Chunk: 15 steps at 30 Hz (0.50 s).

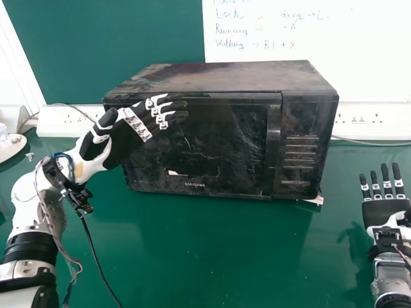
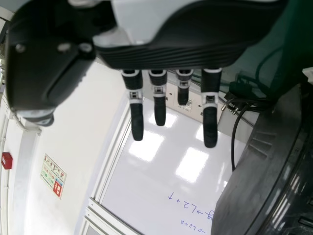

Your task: Open the door of oven

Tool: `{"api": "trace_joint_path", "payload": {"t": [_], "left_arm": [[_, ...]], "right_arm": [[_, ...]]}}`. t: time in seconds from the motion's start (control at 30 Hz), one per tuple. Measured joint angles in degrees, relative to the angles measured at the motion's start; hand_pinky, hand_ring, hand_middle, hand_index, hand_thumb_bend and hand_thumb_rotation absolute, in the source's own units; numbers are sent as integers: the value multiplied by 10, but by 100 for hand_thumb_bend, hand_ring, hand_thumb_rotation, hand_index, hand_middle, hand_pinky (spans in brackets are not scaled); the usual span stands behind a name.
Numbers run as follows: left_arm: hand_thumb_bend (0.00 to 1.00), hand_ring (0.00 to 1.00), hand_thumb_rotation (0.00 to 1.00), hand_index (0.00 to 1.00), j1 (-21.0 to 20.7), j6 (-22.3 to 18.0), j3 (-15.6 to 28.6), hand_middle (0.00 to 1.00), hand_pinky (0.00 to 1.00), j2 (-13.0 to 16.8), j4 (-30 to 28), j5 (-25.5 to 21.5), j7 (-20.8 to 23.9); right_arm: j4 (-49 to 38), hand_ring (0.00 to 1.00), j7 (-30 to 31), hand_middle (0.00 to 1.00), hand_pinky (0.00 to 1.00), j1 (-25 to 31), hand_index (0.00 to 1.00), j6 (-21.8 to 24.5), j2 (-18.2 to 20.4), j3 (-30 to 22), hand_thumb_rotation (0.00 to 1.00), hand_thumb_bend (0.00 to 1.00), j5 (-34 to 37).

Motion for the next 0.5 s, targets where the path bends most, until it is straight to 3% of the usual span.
{"api": "trace_joint_path", "payload": {"t": [0.5], "left_arm": [[98,88,77,74,-21,28,-11,93,63,-4,62,17,-15]], "right_arm": [[0,100,9,100,100,0,100,0,0,-8,86,100,14]]}}
